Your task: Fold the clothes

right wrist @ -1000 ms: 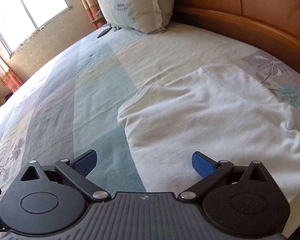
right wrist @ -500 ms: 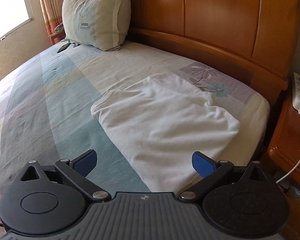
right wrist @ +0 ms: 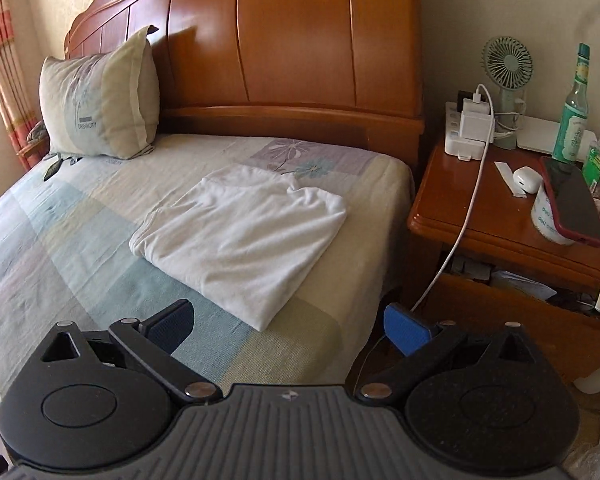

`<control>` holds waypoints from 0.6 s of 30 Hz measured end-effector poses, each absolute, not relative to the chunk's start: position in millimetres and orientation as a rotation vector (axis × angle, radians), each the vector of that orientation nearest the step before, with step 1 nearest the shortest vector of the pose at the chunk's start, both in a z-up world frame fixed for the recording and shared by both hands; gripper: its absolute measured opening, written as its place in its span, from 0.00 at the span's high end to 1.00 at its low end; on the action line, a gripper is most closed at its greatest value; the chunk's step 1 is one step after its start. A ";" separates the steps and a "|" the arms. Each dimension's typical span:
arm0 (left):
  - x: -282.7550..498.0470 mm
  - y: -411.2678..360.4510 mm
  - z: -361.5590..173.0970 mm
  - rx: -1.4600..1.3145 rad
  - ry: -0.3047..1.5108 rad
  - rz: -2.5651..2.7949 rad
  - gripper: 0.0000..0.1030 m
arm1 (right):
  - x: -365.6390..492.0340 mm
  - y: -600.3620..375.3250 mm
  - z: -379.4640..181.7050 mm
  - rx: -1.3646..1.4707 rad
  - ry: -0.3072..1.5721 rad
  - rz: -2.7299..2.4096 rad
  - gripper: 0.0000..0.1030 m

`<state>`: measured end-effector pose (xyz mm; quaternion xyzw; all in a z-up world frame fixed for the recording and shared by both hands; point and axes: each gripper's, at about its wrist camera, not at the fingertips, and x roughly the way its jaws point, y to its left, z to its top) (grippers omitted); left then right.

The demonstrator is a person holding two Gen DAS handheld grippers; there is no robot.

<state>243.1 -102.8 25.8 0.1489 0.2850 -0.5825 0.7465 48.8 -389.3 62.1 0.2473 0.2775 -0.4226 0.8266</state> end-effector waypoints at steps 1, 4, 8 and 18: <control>245.7 -100.6 25.1 0.315 0.634 -1.270 0.03 | 48.6 -387.2 62.7 0.520 0.593 -0.896 0.00; 258.7 -97.4 24.7 0.294 0.651 -1.220 0.03 | 50.3 -380.2 62.4 0.504 0.614 -0.882 0.00; 278.4 -104.9 23.5 0.305 0.659 -1.125 0.03 | 61.7 -366.2 51.7 0.488 0.666 -0.835 0.00; 288.3 -134.6 16.8 0.248 0.750 -1.097 0.03 | 91.9 -318.6 28.4 0.533 0.715 -0.641 0.00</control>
